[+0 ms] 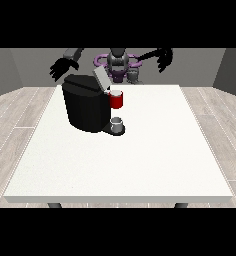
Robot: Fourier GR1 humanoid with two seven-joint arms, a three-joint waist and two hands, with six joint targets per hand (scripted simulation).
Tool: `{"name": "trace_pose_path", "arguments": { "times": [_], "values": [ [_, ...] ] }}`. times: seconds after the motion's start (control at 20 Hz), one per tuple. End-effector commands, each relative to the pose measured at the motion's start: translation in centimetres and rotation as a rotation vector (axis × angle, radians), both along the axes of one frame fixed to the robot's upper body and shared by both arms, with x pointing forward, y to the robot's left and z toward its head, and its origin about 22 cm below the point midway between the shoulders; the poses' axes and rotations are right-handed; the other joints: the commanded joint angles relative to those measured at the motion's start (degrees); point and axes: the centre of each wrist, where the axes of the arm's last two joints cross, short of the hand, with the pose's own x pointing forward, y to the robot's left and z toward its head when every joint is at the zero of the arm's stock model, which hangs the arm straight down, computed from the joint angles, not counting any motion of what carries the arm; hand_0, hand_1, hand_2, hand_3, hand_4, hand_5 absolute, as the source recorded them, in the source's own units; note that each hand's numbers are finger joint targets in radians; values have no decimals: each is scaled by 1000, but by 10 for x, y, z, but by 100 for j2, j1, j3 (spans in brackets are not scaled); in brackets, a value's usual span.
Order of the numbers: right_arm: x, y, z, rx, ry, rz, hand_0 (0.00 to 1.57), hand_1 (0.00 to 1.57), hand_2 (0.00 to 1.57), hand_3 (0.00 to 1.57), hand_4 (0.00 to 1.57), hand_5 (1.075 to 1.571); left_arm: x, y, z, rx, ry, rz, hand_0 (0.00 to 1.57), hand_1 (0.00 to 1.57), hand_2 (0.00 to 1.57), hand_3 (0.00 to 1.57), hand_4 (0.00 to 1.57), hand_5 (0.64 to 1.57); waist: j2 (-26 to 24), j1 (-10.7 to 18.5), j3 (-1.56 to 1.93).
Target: Insert the coffee pod into the coffee machine and close the lid
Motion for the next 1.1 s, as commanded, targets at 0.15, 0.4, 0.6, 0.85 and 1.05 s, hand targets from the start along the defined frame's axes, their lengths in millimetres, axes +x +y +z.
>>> {"name": "trace_pose_path", "arguments": {
  "times": [0.15,0.4,0.6,0.85,1.05],
  "values": [
    [-6,3,15,-60,-6,136,0,0,0,0,390,1571,-35,30,-47,-162,122,98,0,0,0,0,90,1571,-546,150,0],
    [19,17,61,-64,-90,252,0,0,0,0,125,1571,-48,32,-61,-246,156,131,0,0,0,0,0,1571,-609,138,-1],
    [37,15,94,-68,-170,311,0,0,0,0,0,1571,-60,38,-69,-290,140,111,0,0,0,0,135,1571,-468,354,1],
    [49,0,102,-111,-203,334,0,0,0,0,0,1571,-64,17,-62,-310,103,65,0,0,0,0,0,1571,-141,785,3],
    [50,26,89,-168,-181,388,0,0,0,0,239,1571,-65,-7,-50,-321,102,38,0,0,0,0,112,1571,-176,934,4]
  ]
}}
